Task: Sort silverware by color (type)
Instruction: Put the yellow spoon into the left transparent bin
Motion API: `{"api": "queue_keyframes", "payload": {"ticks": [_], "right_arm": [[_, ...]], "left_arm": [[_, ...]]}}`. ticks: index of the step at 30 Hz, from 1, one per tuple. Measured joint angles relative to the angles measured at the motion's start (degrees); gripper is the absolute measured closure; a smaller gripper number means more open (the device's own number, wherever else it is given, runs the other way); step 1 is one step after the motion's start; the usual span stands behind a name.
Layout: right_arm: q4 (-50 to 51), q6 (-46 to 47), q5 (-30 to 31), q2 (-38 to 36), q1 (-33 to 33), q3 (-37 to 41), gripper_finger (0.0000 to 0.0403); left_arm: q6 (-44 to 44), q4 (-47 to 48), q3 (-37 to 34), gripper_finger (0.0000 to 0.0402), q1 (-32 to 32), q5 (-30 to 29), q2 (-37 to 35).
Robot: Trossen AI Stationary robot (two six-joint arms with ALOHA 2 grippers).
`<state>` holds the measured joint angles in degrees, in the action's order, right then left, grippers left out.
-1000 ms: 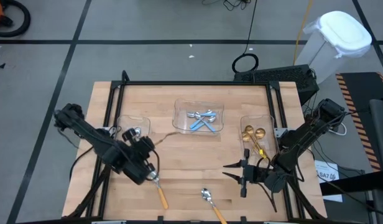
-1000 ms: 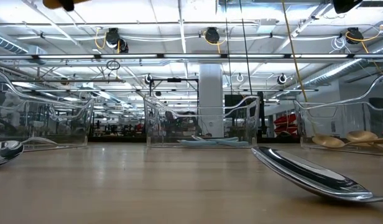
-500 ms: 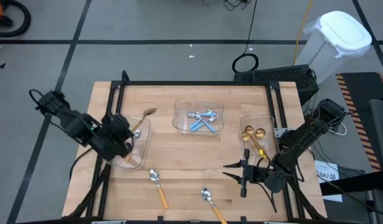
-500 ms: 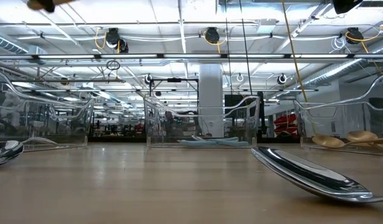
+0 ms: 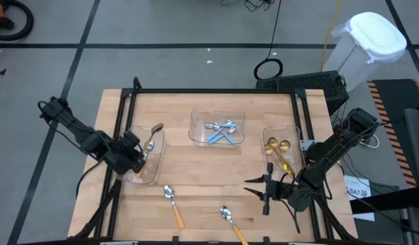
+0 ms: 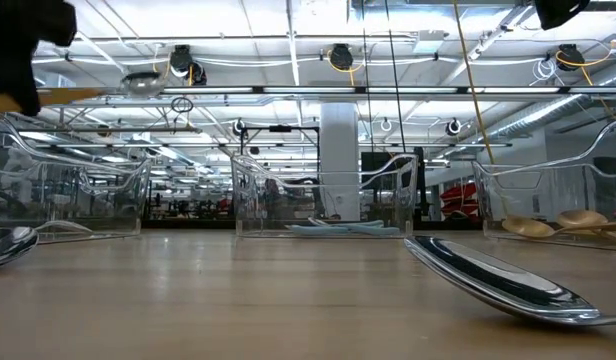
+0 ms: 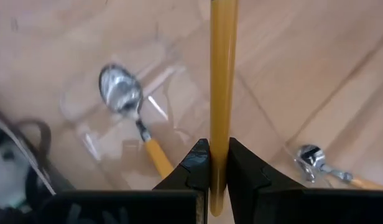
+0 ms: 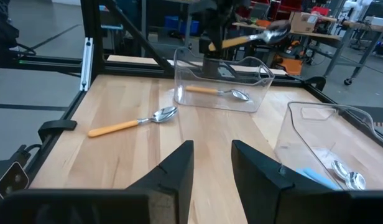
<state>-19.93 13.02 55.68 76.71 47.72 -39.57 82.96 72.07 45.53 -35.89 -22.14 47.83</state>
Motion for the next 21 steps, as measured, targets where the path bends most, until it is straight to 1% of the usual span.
{"api": "queue_keyframes", "payload": {"ticks": [3, 7, 9, 13, 17, 21], "right_arm": [[0.11, 0.00, 0.04, 0.00, -0.01, 0.00, 0.0298], [0.13, 0.00, 0.07, 0.00, -0.02, 0.00, 0.0298], [0.13, 0.00, 0.02, 0.00, -0.02, 0.00, 0.0298], [0.15, 0.00, 0.02, 0.00, -0.01, 0.00, 0.0298], [0.17, 0.00, 0.00, 0.00, 0.00, 0.00, 0.0298], [0.16, 0.00, -0.02, 0.00, 0.00, 0.00, 0.0298]], "left_arm": [[6.06, -1.42, -2.51, 0.0373, -0.68, 0.48, 0.11], [10.40, -4.35, -5.46, 0.0368, -1.39, 5.00, 0.13], [11.85, -5.26, -6.84, 0.0362, -2.19, 6.33, 0.15], [14.43, -9.00, -8.73, 0.0359, -3.96, 6.87, 0.15], [16.42, -9.22, -9.06, 0.0356, -5.11, 6.89, 1.03], [19.67, -9.31, -9.06, 0.0355, -5.11, 7.08, 3.53]]}}
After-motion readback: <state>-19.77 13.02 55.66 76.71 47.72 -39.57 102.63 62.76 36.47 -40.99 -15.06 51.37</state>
